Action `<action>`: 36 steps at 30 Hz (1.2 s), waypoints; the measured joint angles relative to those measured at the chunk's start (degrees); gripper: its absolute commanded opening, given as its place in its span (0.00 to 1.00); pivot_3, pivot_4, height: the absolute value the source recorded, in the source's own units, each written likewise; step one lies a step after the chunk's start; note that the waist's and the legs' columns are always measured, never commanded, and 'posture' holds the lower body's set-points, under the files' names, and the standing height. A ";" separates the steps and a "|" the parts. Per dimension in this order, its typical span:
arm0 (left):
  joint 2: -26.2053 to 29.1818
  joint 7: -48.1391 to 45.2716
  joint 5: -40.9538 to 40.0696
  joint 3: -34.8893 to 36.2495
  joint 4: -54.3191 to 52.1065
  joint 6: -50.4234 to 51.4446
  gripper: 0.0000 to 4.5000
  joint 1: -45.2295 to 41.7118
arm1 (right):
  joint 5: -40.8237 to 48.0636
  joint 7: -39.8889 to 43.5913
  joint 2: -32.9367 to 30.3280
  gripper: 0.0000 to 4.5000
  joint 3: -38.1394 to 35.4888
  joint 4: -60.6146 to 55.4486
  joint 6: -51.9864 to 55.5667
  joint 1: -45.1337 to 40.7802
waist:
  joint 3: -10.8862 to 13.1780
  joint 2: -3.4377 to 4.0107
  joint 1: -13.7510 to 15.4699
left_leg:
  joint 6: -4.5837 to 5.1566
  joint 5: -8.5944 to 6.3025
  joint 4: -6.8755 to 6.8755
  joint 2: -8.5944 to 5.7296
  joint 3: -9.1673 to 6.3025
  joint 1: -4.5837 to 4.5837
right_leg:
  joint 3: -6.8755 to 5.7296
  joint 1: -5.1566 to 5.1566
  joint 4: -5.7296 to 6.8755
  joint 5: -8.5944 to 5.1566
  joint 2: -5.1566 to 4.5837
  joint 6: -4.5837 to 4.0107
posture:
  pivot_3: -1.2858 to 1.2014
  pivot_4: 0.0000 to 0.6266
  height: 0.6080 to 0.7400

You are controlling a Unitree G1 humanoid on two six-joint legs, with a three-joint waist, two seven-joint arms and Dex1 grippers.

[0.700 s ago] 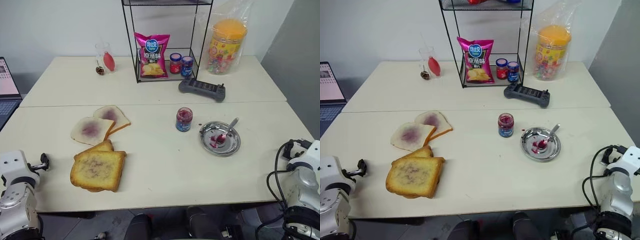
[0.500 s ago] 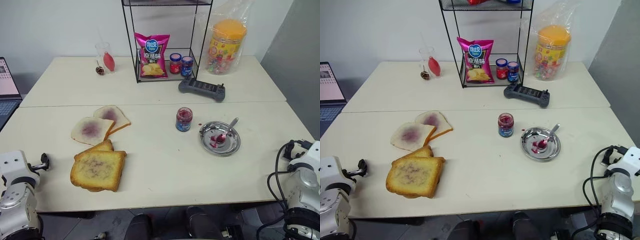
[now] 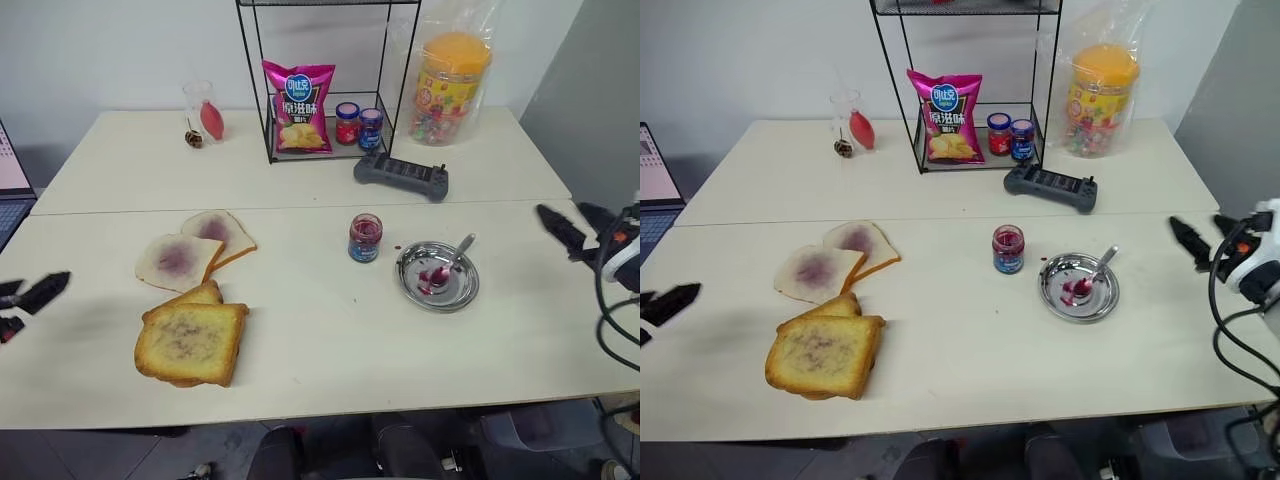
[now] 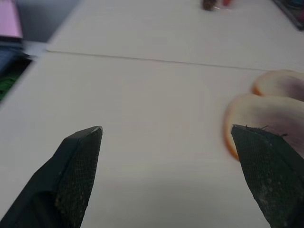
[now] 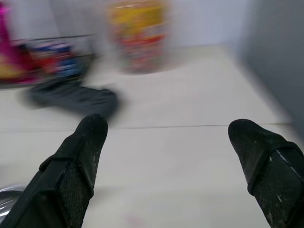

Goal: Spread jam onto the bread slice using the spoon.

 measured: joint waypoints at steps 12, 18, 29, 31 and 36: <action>-2.77 -6.55 -6.68 -4.30 -20.82 15.77 1.00 10.37 | 15.44 12.64 3.53 0.99 21.62 -18.57 15.01 -8.64 | -0.04 -0.31 0.75 | -0.26 -0.16 0.02 0.52 -0.02 -0.24 | -0.19 -0.37 0.01 -0.15 0.30 -0.40 | 0.52 0.24 1.00; -5.11 -5.34 -4.54 -6.07 -22.88 14.21 0.96 13.31 | 13.63 13.48 5.24 1.00 25.23 -21.31 14.50 -9.06 | -0.08 -0.37 0.77 | -0.39 -0.23 0.11 0.55 -0.08 -0.34 | -0.25 -0.40 0.00 -0.14 0.30 -0.38 | 0.52 0.24 1.00; -6.23 -5.43 -4.06 -3.80 -23.10 13.70 0.49 16.36 | 11.87 13.85 6.97 1.00 25.97 -20.69 13.62 -10.24 | -0.12 -0.46 0.77 | -0.39 -0.23 0.17 0.57 -0.13 -0.33 | -0.29 -0.39 0.03 -0.16 0.34 -0.43 | 0.52 0.24 1.00; -6.23 -5.43 -4.40 -3.08 -23.82 13.94 0.40 16.83 | 11.96 13.82 7.67 1.00 26.03 -20.60 13.64 -10.57 | -0.12 -0.46 0.77 | -0.39 -0.23 0.17 0.57 -0.12 -0.33 | -0.28 -0.39 0.04 -0.16 0.34 -0.42 | 0.52 0.24 1.00; -6.22 -5.31 -4.74 -1.14 -24.39 14.48 0.18 17.25 | 11.98 13.80 8.63 1.00 26.05 -20.19 13.66 -11.23 | -0.13 -0.47 0.76 | -0.39 -0.23 0.17 0.57 -0.13 -0.32 | -0.29 -0.39 0.05 -0.15 0.34 -0.42 | 0.52 0.24 1.00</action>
